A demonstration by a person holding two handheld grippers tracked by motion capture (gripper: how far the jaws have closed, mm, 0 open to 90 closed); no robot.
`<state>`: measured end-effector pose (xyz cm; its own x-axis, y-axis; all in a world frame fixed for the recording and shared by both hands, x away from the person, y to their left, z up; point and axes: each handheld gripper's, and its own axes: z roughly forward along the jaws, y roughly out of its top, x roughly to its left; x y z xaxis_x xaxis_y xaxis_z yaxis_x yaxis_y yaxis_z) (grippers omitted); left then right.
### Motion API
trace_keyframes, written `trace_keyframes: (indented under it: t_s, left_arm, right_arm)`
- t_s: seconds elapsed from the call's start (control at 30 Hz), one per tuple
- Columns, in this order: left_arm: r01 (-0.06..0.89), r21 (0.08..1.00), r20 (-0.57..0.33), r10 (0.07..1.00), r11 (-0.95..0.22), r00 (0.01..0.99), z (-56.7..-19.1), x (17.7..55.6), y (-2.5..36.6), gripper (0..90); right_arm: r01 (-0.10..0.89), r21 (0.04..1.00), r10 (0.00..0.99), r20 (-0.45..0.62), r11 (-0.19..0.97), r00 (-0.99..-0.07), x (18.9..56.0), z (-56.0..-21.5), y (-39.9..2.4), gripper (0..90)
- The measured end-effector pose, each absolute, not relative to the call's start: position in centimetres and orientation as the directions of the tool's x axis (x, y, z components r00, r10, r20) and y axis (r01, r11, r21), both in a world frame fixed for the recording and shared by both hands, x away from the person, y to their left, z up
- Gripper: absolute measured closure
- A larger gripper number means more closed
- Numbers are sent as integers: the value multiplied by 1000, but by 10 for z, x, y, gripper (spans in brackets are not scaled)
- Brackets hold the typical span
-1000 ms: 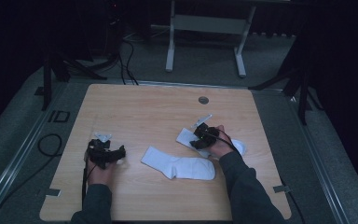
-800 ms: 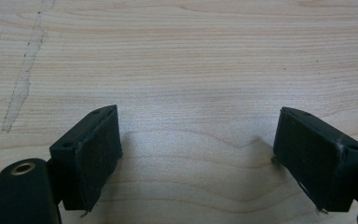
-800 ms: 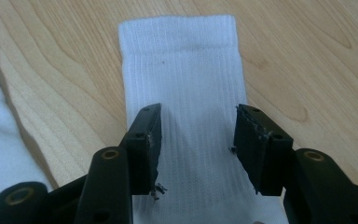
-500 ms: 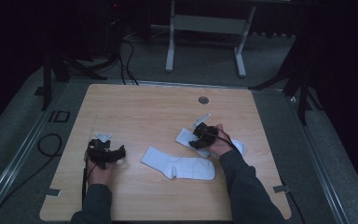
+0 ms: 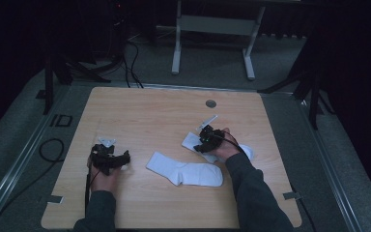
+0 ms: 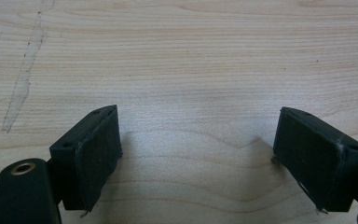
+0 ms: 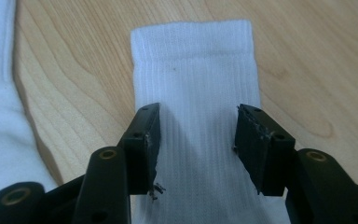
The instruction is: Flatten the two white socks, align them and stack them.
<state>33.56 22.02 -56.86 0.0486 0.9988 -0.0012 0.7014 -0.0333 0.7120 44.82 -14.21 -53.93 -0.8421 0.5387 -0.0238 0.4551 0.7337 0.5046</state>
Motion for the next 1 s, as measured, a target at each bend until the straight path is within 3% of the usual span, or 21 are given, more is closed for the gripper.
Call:
trace_keyframes:
  t_s: [0.13, 0.2, 0.3, 0.5, 0.77, 1.0]
  left_arm:
    - [701, 712, -2, 999, -33, 49, -569, 335, 220, 149]
    - [701, 712, -1, 999, -34, 49, -569, 335, 220, 149]
    - [701, 712, -1, 999, -34, 49, -569, 335, 220, 149]
    - [701, 712, -2, 999, -33, 49, -569, 335, 220, 149]
    - [700, 713, -3, 999, -31, 47, -569, 335, 220, 149]
    - [702, 712, -2, 999, -33, 49, -568, 335, 220, 149]
  right_arm:
    - [472, 510, 560, -25, 719, -828, 448, -539, -143, 768]
    - [474, 516, 566, -24, 713, -824, 447, -539, -144, 818]
    - [505, 523, 590, 4, 687, -807, 447, -538, -150, 829]
    - [474, 563, 591, -31, 677, -806, 439, -517, -159, 829]
    - [406, 679, 572, -25, 612, -820, 420, -459, -174, 829]
    - [304, 751, 537, -80, 587, -840, 395, -415, -172, 829]
